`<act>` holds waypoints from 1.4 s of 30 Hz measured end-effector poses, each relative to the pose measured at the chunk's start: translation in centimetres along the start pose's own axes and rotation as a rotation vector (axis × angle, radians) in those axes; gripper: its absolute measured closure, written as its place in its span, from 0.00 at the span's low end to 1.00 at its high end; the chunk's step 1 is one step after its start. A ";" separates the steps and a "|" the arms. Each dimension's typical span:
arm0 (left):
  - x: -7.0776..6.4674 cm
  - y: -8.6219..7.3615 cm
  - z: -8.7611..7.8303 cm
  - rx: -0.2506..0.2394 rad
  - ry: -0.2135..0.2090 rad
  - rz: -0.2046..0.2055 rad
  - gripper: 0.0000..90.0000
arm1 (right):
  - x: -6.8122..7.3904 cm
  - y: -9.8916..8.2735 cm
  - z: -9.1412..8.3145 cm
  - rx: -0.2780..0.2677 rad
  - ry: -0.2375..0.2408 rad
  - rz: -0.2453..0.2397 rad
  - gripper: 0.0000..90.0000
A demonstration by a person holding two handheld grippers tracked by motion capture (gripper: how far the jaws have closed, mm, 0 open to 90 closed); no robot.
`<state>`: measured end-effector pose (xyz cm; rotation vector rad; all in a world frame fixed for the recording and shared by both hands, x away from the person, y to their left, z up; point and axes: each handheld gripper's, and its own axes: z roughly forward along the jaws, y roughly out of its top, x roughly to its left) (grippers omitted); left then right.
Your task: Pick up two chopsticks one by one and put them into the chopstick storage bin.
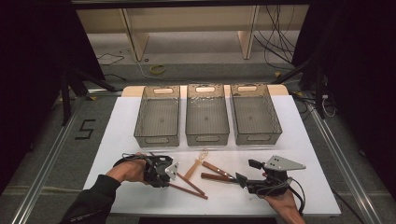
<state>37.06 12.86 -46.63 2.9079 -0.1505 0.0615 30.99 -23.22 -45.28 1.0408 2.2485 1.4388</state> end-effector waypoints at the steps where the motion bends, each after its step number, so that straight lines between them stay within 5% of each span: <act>1: -0.1 0.0 0.0 -0.004 0.006 0.002 0.87 | 0.0 0.0 0.0 -0.001 0.001 0.000 0.31; 5: -0.3 0.0 0.0 -0.001 0.012 0.038 0.89 | 0.0 0.0 0.1 0.003 0.001 -0.005 0.31; 23: -0.4 0.1 0.0 0.010 0.009 0.059 0.92 | 0.1 0.0 0.2 0.005 0.007 -0.008 0.32; 35: -1.0 0.0 -1.1 -0.032 0.050 0.076 0.93 | 0.1 0.0 0.2 0.006 0.010 -0.008 0.32; 38: -1.1 0.2 -1.9 -0.054 0.069 0.071 0.93 | 0.1 0.0 0.1 0.004 0.011 -0.007 0.32; 42: -1.0 0.4 -3.0 -0.067 0.094 -0.003 0.93 | 0.1 0.0 0.1 0.003 0.010 -0.008 0.32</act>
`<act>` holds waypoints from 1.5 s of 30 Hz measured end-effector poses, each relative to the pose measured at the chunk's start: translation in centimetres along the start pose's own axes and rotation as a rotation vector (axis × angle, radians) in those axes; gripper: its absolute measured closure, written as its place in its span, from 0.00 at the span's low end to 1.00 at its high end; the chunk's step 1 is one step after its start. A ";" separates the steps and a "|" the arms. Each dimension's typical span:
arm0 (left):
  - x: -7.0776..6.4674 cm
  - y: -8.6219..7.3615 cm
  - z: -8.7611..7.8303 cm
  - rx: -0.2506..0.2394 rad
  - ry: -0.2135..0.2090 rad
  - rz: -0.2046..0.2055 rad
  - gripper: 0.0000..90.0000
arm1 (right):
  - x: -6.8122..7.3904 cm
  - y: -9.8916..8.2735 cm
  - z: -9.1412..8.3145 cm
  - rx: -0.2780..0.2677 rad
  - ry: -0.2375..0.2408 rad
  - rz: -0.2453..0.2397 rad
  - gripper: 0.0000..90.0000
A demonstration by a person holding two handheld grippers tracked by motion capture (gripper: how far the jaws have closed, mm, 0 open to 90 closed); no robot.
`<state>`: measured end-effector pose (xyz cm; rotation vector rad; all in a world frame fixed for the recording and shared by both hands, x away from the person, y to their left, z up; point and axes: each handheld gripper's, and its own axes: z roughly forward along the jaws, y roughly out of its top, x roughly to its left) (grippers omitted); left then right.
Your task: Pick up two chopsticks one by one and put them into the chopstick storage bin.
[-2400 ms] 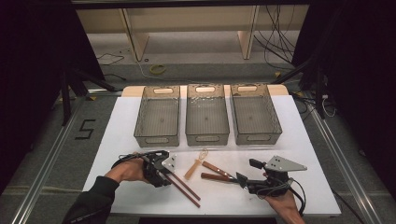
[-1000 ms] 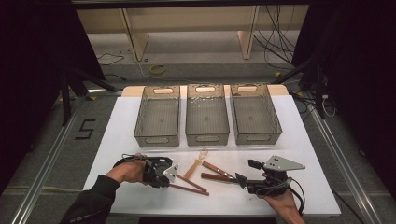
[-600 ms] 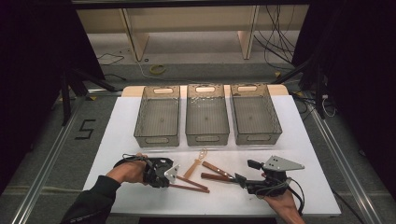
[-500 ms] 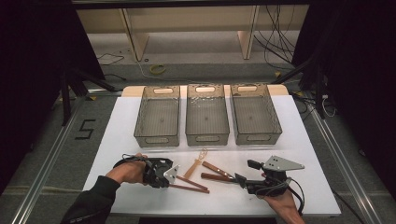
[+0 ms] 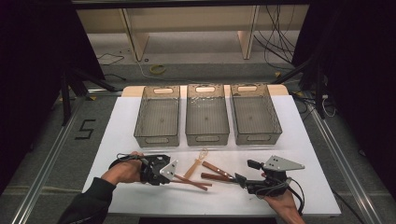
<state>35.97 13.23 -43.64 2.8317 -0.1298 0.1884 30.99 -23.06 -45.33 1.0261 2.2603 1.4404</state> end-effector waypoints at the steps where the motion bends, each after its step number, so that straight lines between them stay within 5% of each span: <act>1: 0.0 0.1 -0.2 -0.009 0.007 -0.012 0.93 | 0.0 0.0 0.0 0.000 0.001 0.000 0.32; 7: 1.2 0.1 -1.7 -0.090 0.074 -0.155 0.93 | 0.0 0.0 0.0 0.000 -0.001 0.000 0.32; 11: 2.6 -0.3 -2.5 -0.160 0.133 -0.290 0.93 | -0.1 0.0 0.0 -0.001 -0.001 0.000 0.32; 20: 5.6 -1.3 -4.5 -0.264 0.217 -0.472 0.93 | -0.1 0.0 -0.1 -0.003 -0.001 0.002 0.32; 26: 6.9 -2.0 -5.7 -0.300 0.257 -0.538 0.93 | -0.1 0.0 -0.1 -0.004 0.000 0.002 0.32; 45: 10.3 -2.9 -8.5 -0.374 0.361 -0.614 0.93 | -0.1 0.0 -0.1 -0.006 0.001 0.004 0.32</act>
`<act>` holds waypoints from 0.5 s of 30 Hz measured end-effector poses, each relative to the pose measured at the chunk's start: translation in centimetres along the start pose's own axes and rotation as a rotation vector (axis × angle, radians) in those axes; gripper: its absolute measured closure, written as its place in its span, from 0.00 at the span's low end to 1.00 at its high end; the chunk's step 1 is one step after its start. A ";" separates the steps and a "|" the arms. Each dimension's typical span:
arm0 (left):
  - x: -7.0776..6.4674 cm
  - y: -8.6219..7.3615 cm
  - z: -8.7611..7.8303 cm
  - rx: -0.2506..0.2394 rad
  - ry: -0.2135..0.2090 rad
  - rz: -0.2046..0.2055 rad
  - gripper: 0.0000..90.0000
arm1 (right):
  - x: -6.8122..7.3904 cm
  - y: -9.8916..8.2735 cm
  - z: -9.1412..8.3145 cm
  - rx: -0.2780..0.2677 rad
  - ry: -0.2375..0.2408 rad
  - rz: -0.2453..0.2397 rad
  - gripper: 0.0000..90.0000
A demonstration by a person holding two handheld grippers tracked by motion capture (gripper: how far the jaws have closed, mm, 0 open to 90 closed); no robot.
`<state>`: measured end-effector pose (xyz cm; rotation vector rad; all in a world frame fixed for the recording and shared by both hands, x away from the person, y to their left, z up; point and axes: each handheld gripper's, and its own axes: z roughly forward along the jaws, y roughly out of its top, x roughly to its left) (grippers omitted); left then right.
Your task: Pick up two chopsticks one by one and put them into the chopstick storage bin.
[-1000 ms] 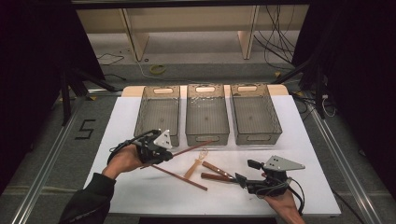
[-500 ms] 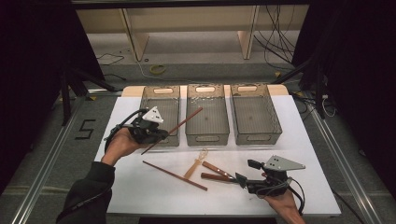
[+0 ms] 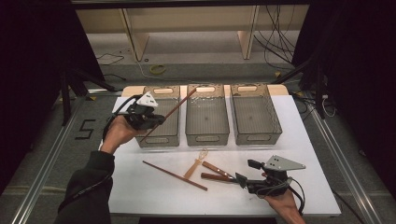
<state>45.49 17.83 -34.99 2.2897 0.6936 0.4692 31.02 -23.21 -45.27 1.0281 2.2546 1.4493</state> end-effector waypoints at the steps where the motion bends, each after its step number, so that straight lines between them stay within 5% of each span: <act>1: 0.2 0.1 0.0 -0.006 0.007 -0.010 0.93 | 0.0 0.0 0.0 0.000 0.000 0.000 0.32; 15: 3.8 -0.3 2.0 -0.008 0.071 -0.117 0.92 | -0.1 0.0 0.0 -0.001 0.003 0.001 0.32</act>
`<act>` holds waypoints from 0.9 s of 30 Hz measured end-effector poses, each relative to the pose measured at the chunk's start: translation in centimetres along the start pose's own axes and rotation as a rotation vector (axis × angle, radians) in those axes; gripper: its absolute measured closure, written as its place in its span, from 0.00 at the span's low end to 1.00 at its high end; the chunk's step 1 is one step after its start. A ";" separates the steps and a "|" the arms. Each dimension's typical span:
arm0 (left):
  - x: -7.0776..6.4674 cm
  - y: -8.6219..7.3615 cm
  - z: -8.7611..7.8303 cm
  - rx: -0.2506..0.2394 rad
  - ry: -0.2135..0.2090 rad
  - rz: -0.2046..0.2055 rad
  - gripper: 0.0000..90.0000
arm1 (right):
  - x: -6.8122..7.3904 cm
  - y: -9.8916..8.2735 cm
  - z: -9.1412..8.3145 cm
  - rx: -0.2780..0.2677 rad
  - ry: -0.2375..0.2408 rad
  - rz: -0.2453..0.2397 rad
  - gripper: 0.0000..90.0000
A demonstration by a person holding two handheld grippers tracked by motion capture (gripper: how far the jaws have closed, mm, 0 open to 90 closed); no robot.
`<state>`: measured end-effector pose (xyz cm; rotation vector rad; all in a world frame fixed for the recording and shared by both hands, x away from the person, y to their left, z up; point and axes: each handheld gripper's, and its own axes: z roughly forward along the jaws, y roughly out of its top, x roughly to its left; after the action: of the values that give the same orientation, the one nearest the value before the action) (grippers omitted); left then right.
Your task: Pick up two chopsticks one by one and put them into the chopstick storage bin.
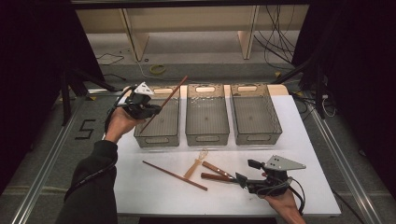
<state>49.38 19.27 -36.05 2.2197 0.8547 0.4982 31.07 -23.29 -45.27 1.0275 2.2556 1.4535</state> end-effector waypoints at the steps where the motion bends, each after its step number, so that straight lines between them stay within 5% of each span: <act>1: 0.2 -0.2 0.2 0.003 0.005 -0.010 0.92 | 0.0 0.0 0.0 0.000 0.000 0.000 0.32; 15: 2.1 -2.7 2.7 0.026 0.016 -0.140 0.92 | -0.1 0.0 0.0 -0.001 0.007 0.005 0.32; 27: 2.6 -3.4 3.8 0.060 0.026 -0.181 0.92 | 0.0 0.0 0.0 -0.001 0.009 0.005 0.32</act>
<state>51.87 21.09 -40.84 2.1671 1.0859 0.4207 31.11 -23.30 -45.31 1.0295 2.2604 1.4641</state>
